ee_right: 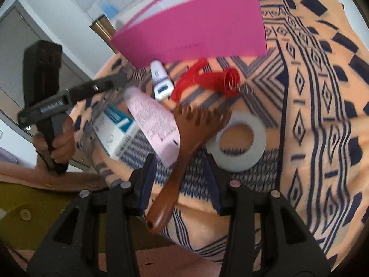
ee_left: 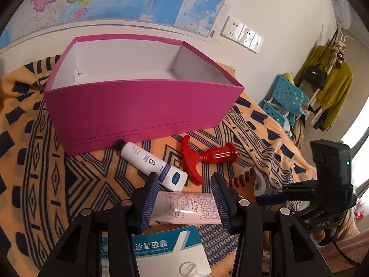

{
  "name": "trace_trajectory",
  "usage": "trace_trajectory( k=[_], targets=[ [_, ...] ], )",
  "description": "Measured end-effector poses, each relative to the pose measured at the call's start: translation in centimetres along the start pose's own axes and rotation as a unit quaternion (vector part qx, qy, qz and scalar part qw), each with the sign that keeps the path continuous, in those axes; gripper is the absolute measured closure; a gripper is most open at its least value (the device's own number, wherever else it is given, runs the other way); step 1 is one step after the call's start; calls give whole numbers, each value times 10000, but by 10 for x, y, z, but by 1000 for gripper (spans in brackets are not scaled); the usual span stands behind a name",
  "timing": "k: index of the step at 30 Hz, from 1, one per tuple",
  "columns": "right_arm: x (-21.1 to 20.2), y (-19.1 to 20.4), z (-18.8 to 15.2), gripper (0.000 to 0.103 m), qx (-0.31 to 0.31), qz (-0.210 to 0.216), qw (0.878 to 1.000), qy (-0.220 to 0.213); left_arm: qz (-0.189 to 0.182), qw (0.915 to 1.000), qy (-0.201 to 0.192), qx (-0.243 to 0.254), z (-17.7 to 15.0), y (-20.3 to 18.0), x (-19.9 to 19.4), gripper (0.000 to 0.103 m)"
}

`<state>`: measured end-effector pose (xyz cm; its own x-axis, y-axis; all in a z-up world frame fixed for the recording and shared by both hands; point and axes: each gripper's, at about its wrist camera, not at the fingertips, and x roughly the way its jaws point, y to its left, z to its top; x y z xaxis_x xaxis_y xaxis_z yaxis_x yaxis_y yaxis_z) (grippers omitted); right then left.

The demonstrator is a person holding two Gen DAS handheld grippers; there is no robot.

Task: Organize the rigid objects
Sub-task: 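Grasp the brown wooden back-scratcher by its handle with the right gripper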

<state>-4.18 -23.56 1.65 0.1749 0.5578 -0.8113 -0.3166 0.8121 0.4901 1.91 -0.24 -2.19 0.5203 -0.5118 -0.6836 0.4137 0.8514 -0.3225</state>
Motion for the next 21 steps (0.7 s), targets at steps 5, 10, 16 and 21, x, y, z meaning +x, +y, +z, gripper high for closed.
trace_trajectory(
  k=[5,10,16,21],
  targets=[
    [8,-2,3,61,173,64,9998,-124,8,10000,-1,40,-2,-3,-3,55],
    [12,-11,6,81,352,86,9992,-183,-13,10000,-19,-25,-3,-2,-5,55],
    [7,-15,4,85,530,283,9977,-308,-157,9998,-13,74,-5,-9,-6,55],
    [-3,-10,7,85,507,419,9965,-512,-499,9984,70,263,-7,-26,-1,55]
  ],
)
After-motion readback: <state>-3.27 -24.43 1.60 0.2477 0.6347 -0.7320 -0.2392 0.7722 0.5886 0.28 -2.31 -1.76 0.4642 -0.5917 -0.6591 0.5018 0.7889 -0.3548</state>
